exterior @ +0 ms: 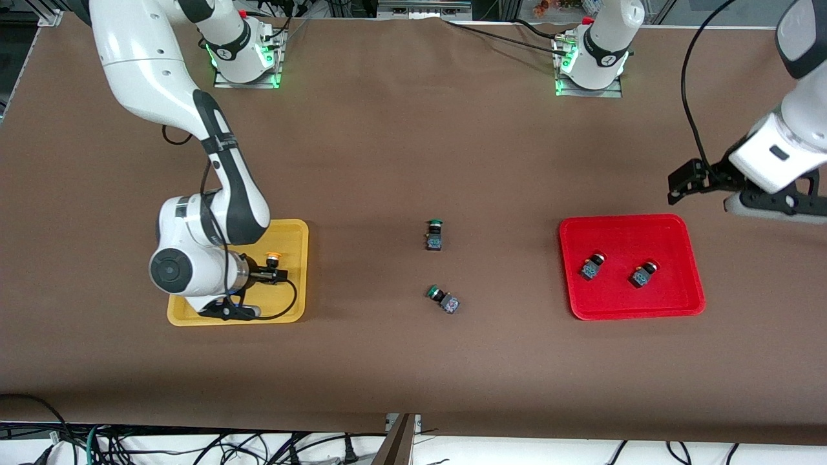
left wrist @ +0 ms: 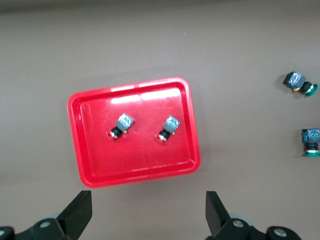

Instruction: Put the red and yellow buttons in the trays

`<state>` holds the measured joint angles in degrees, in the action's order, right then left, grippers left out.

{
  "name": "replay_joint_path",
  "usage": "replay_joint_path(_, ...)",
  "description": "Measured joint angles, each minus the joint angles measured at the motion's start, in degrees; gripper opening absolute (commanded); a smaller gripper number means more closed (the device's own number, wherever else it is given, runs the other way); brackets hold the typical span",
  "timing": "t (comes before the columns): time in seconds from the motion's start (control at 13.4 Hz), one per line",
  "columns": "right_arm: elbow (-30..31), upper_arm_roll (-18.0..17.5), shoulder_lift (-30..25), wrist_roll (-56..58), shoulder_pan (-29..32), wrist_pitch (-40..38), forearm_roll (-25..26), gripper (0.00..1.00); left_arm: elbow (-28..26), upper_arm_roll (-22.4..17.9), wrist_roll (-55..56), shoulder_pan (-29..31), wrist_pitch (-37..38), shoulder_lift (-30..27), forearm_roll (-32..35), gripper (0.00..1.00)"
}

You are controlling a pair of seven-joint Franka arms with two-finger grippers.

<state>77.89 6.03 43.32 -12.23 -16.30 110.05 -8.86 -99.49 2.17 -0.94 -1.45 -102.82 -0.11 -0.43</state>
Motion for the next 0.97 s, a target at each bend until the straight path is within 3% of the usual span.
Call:
replay_joint_path(0.15, -1.73, 1.83, -3.67, 3.30, 0.33, -6.32, 0.78, 1.00, -3.51, -0.31, 1.35, 0.08, -0.23, -2.72, 0.00, 1.00)
replay_joint_path(0.52, -2.82, 6.07, -14.80, 9.33, 0.99, -19.96, 1.07, 1.00, -4.12, -0.44, 5.16, 0.24, 0.03, -2.53, 0.00, 1.00)
replay_joint_path(0.67, -2.69, 5.77, -19.70, 9.33, 2.21, -23.19, 1.10, 1.00, -3.88, -0.54, 5.44, 0.37, 0.03, -2.40, 0.00, 1.00)
replay_joint_path(0.97, 0.06, 0.17, -30.31, 9.34, 7.51, -30.21, 4.95, 1.00, -2.89, -0.67, 5.78, 0.66, 0.11, -1.78, 0.00, 1.00)
